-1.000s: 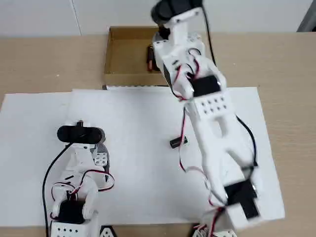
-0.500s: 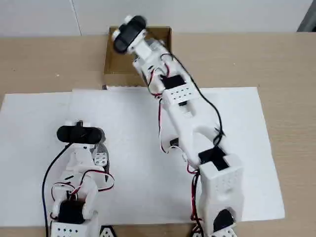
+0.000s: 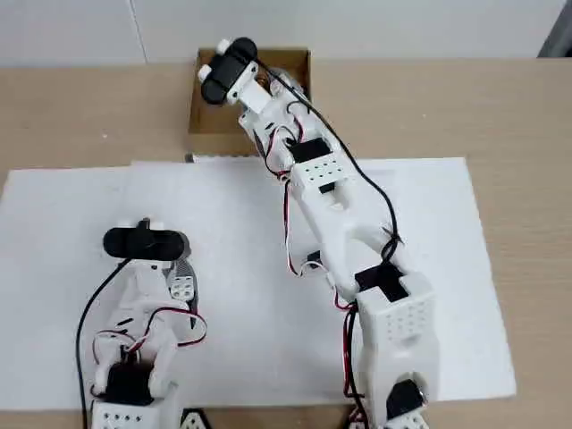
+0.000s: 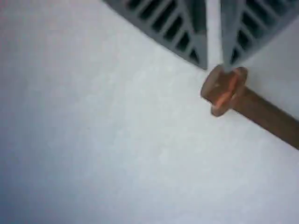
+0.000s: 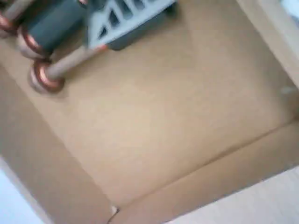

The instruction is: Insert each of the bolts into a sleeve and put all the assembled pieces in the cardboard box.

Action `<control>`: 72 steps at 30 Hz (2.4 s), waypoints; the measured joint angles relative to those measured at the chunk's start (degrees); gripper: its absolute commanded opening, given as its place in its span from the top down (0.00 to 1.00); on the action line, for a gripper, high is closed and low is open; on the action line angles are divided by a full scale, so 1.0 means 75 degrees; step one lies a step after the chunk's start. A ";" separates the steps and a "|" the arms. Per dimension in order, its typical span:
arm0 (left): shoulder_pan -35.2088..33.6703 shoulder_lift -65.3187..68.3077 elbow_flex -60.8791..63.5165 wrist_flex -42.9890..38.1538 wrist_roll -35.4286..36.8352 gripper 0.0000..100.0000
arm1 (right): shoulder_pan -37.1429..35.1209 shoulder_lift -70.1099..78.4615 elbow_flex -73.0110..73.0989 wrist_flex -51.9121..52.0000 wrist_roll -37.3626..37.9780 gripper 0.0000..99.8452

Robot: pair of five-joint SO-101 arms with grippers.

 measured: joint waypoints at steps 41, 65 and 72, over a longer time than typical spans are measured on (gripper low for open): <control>0.0023 0.0000 0.0000 0.0000 0.0035 0.99 | 0.0047 -0.5005 -0.0012 1.0256 0.0047 1.00; 0.0023 0.0000 0.0000 0.0000 0.0047 0.99 | 0.0047 -0.5040 0.4067 0.9319 0.3071 0.87; 0.0023 0.0000 0.0000 0.0000 0.0047 0.99 | 0.0023 -0.5040 0.4818 0.8557 0.3458 0.87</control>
